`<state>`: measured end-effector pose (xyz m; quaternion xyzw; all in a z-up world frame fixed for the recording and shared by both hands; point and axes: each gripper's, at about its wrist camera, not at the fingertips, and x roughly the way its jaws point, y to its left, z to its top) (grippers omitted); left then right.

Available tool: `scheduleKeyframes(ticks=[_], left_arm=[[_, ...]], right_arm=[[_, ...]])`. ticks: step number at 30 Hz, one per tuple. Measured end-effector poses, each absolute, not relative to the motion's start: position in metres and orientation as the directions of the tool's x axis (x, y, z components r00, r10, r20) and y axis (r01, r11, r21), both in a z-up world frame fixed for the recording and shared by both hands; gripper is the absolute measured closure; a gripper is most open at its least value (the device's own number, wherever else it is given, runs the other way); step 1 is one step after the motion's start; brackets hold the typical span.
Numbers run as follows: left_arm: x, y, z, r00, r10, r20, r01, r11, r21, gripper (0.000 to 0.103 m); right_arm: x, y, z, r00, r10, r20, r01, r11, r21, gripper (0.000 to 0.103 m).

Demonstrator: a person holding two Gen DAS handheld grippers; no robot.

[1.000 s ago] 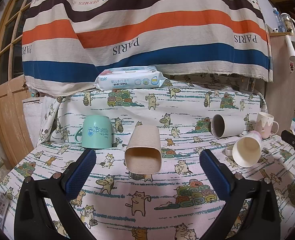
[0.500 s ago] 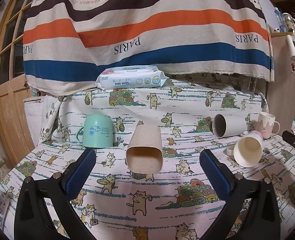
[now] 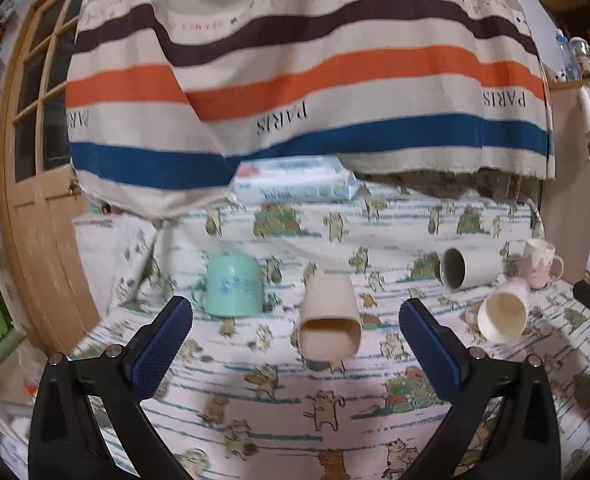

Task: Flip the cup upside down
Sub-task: 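Move the left tool over the beige cup and close its fingers on it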

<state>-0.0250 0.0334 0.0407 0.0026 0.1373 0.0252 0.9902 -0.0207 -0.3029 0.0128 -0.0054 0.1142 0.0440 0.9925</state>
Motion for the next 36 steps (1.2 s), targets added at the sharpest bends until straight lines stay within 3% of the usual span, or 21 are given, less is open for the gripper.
scheduleKeyframes(ticks=[10, 18, 21, 25, 29, 36], left_arm=[[0.027, 0.037, 0.082, 0.890, 0.048, -0.453, -0.046, 0.999, 0.015, 0.000], [0.091, 0.038, 0.076, 0.865, 0.034, -0.501, -0.028, 0.999, 0.019, 0.000], [0.110, 0.031, 0.068, 0.857, 0.030, -0.514, -0.017, 0.999, 0.029, 0.000], [0.136, 0.024, 0.045, 0.803, 0.004, -0.596, -0.007, 1.000, -0.002, 0.000], [0.160, 0.014, 0.019, 0.729, 0.017, -0.684, -0.001, 1.000, 0.024, 0.012], [0.186, 0.014, 0.001, 0.642, 0.021, -0.767, -0.014, 1.000, 0.016, 0.013]], right_arm=[[0.009, -0.242, 0.073, 0.960, 0.095, -0.263, -0.114, 0.992, -0.057, 0.000], [0.067, -0.224, 0.101, 0.962, 0.127, -0.242, -0.131, 0.991, 0.002, 0.000], [0.083, -0.228, 0.100, 0.964, 0.122, -0.238, -0.121, 0.992, 0.019, 0.000], [0.096, -0.233, 0.088, 0.961, 0.125, -0.248, -0.120, 0.992, 0.037, 0.000], [0.104, -0.233, 0.072, 0.956, 0.114, -0.270, -0.111, 0.993, 0.027, 0.000], [0.110, -0.222, 0.061, 0.950, 0.119, -0.288, -0.126, 0.992, -0.006, 0.000]])
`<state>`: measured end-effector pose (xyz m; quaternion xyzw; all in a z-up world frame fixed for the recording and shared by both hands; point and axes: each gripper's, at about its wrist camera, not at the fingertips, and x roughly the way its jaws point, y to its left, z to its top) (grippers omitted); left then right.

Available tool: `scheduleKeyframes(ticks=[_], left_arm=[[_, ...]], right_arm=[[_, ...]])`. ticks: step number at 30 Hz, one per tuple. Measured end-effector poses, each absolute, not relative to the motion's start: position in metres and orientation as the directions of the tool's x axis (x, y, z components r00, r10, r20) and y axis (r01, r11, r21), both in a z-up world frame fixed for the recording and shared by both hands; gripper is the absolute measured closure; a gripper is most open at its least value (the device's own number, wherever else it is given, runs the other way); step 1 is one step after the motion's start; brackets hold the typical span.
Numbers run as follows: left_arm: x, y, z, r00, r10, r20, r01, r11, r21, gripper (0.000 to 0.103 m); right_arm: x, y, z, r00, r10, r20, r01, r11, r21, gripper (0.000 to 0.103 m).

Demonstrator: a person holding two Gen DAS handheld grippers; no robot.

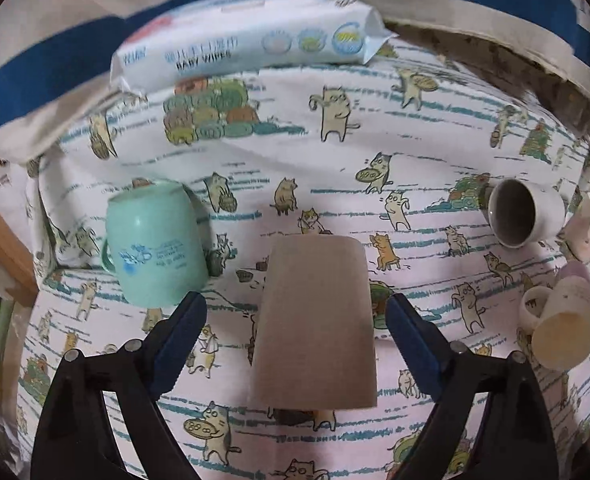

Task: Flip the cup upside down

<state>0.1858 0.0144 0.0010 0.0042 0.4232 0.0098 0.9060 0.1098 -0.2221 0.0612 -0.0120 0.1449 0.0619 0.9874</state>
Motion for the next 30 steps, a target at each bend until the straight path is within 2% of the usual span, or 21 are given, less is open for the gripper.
scheduleKeyframes(ticks=[3, 10, 12, 13, 14, 19, 23, 30], left_arm=[[0.196, 0.012, -0.010, 0.599, 0.042, -0.799, -0.022, 0.999, 0.036, 0.013], [0.212, 0.014, -0.034, 0.512, -0.015, -0.859, -0.047, 0.998, -0.046, 0.014], [0.217, 0.014, -0.040, 0.474, -0.031, -0.880, -0.057, 0.996, -0.066, 0.021], [0.218, 0.014, -0.043, 0.448, -0.041, -0.893, -0.062, 0.995, -0.076, 0.031], [0.220, 0.014, -0.046, 0.425, -0.055, -0.904, -0.064, 0.994, -0.091, 0.034], [0.214, 0.015, -0.038, 0.470, -0.046, -0.882, -0.093, 0.991, -0.101, 0.035], [0.203, 0.007, -0.022, 0.518, -0.008, -0.855, -0.075, 0.996, -0.055, 0.035], [0.167, -0.004, 0.008, 0.603, -0.011, -0.797, -0.058, 0.997, -0.058, 0.035]], right_arm=[[0.109, -0.217, 0.058, 0.948, 0.126, -0.293, -0.136, 0.991, -0.015, 0.000], [0.108, -0.216, 0.056, 0.948, 0.124, -0.295, -0.133, 0.991, -0.012, 0.000], [0.109, -0.216, 0.056, 0.945, 0.128, -0.302, -0.136, 0.991, -0.005, 0.000], [0.110, -0.217, 0.055, 0.944, 0.127, -0.304, -0.135, 0.991, -0.006, 0.000], [0.110, -0.217, 0.055, 0.944, 0.123, -0.305, -0.132, 0.991, -0.010, 0.000], [0.113, -0.218, 0.054, 0.947, 0.104, -0.303, -0.114, 0.993, -0.018, 0.000], [0.116, -0.221, 0.054, 0.946, 0.094, -0.310, -0.104, 0.994, -0.015, 0.000], [0.101, -0.234, 0.066, 0.954, 0.110, -0.281, -0.107, 0.994, 0.026, 0.000]])
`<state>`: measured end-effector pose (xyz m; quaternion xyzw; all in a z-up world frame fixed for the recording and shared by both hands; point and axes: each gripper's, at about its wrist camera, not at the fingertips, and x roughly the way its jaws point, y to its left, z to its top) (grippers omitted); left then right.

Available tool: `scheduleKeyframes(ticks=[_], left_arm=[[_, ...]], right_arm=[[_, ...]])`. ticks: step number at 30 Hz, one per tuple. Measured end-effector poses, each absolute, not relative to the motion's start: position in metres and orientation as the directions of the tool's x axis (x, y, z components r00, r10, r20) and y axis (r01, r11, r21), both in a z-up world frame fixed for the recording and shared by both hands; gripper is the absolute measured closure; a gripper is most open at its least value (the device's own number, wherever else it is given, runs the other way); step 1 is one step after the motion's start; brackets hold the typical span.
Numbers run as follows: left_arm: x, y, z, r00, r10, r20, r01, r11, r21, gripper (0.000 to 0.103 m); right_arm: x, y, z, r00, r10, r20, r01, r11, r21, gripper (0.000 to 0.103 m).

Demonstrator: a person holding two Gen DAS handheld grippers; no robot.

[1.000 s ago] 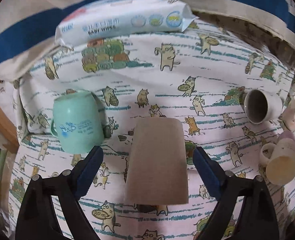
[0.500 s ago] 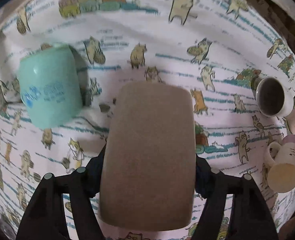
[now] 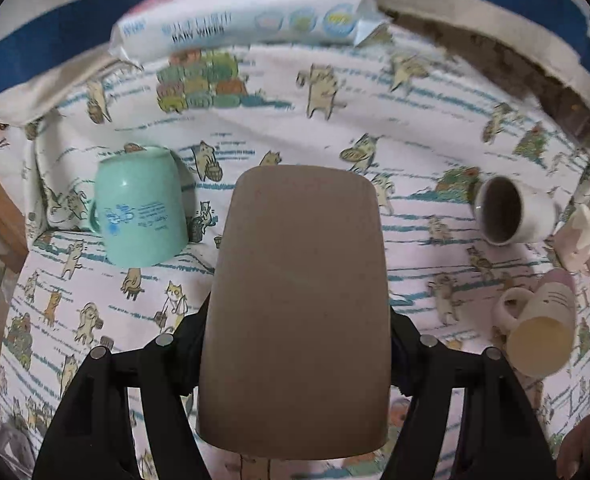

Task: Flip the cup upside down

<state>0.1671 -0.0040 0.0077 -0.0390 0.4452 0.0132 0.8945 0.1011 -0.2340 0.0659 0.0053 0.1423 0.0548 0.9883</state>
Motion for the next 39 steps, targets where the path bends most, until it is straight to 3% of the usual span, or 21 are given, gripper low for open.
scheduleKeyframes(ticks=[13, 20, 27, 39], left_arm=[[0.106, -0.031, 0.017, 0.629, -0.032, -0.776, -0.024, 0.998, -0.060, 0.035], [0.070, -0.047, 0.007, 0.618, -0.075, -0.783, -0.024, 0.993, -0.114, 0.035], [0.056, -0.068, -0.001, 0.593, -0.105, -0.799, -0.037, 0.987, -0.157, 0.035], [0.051, -0.103, -0.014, 0.592, -0.068, -0.803, -0.031, 0.994, -0.107, 0.036]], right_arm=[[0.019, -0.271, 0.102, 0.978, 0.130, -0.161, -0.119, 0.990, 0.082, 0.000], [0.003, -0.279, 0.084, 0.972, 0.110, -0.206, -0.097, 0.993, 0.072, 0.000], [0.001, -0.291, 0.043, 0.943, 0.102, -0.317, -0.081, 0.994, 0.078, 0.000], [-0.007, -0.308, 0.015, 0.918, 0.085, -0.388, -0.059, 0.995, 0.079, 0.000]])
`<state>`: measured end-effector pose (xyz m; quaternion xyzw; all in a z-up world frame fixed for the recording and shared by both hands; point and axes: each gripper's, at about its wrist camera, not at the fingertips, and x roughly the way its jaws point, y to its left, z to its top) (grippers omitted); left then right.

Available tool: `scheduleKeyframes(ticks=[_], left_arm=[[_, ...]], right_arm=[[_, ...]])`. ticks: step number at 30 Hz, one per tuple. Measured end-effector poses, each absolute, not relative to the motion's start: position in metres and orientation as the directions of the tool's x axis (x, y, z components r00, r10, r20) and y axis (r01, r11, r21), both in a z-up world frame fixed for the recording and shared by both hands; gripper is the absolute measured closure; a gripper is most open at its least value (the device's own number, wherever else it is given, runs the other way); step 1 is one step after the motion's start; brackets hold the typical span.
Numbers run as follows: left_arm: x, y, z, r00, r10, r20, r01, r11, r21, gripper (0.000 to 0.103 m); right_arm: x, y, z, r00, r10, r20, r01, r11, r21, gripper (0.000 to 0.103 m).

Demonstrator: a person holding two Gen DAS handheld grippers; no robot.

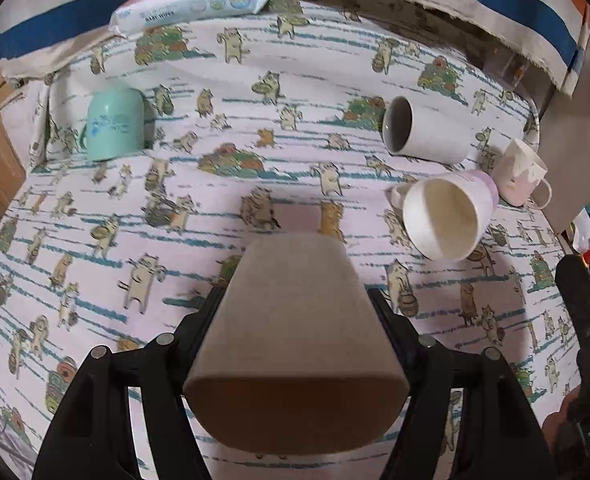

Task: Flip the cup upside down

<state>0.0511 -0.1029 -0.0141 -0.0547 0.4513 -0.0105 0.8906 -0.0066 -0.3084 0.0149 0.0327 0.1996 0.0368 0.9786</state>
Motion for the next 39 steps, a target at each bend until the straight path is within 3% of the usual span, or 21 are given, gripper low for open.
scheduleKeyframes(ticks=[15, 17, 19, 23, 29, 39], left_arm=[[0.054, -0.119, -0.038, 0.538, -0.077, -0.839, 0.021, 0.997, -0.078, 0.035], [0.053, -0.116, -0.035, 0.554, -0.062, -0.830, 0.019, 0.998, -0.062, 0.020], [0.050, -0.111, -0.029, 0.584, -0.072, -0.808, 0.022, 0.997, -0.072, 0.016], [0.044, -0.099, -0.020, 0.605, -0.136, -0.784, 0.042, 0.989, -0.140, 0.015], [0.028, -0.078, 0.006, 0.678, -0.125, -0.724, 0.032, 0.990, -0.140, 0.015], [0.010, -0.029, 0.036, 0.845, -0.091, -0.527, 0.028, 0.992, -0.127, 0.003]], right_arm=[[-0.017, -0.302, 0.019, 0.925, 0.062, -0.375, -0.056, 0.998, 0.025, 0.000], [-0.021, -0.299, 0.021, 0.932, 0.052, -0.360, -0.052, 0.999, 0.011, 0.000], [-0.027, -0.296, 0.024, 0.938, 0.055, -0.343, -0.058, 0.998, 0.001, 0.000], [-0.031, -0.295, 0.034, 0.935, 0.101, -0.341, -0.093, 0.995, 0.039, 0.000], [-0.040, -0.289, 0.052, 0.943, 0.109, -0.314, -0.103, 0.994, 0.036, 0.000], [-0.066, -0.270, 0.079, 0.941, 0.172, -0.290, -0.172, 0.985, 0.024, 0.000]])
